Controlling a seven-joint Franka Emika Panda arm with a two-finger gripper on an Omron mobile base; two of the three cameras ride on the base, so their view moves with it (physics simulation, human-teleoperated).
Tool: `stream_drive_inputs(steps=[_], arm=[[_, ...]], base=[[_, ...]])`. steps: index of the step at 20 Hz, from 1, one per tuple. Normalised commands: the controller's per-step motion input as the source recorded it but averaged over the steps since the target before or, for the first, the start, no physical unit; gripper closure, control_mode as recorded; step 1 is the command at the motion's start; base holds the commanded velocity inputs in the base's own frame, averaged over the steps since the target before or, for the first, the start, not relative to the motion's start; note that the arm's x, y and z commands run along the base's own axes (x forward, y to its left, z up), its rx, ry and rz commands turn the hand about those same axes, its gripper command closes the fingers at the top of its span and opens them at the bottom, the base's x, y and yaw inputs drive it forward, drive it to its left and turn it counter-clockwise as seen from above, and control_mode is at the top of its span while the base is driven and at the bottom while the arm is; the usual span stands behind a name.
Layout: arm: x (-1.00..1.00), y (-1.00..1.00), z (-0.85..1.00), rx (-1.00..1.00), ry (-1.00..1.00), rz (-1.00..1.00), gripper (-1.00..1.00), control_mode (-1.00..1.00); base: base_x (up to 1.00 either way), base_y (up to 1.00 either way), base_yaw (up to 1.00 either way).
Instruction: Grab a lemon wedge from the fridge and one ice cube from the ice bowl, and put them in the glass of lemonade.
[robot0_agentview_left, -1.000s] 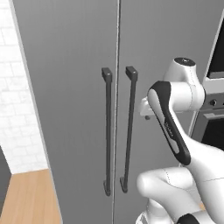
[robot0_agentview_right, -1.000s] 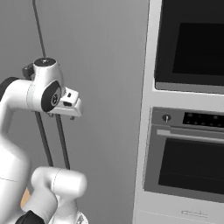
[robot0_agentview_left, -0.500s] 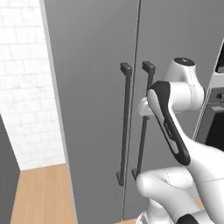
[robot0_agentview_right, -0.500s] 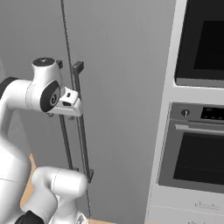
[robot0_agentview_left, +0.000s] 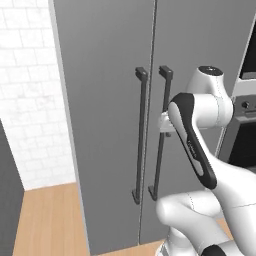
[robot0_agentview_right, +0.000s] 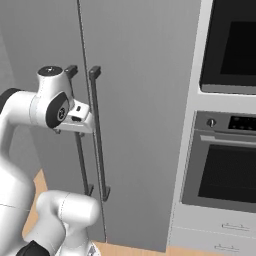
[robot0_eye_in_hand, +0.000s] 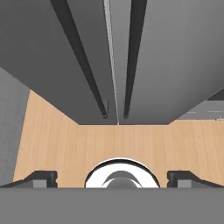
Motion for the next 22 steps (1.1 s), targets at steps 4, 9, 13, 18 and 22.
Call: stream_drive_inputs(steps=[4, 9, 13, 18, 22], arm=[[0.00, 0.00, 0.00, 0.00, 0.00, 0.00, -1.00, 1.00], [0.00, 0.00, 0.00, 0.00, 0.00, 0.00, -1.00, 1.00], [0.00, 0.00, 0.00, 0.00, 0.00, 0.00, -1.00, 1.00], [0.01, 0.05, 0.27, 0.00, -0.25, 0.02, -1.00, -1.00], [0.06, 0.00, 0.59, 0.00, -0.34, 0.00, -1.00, -1.00]], base=[[-0.44, -0.03, 0.00], [-0.52, 0.00, 0.00], [-0.11, 0.02, 0.00], [0.00, 0.02, 0.00], [0.00, 0.00, 0.00]])
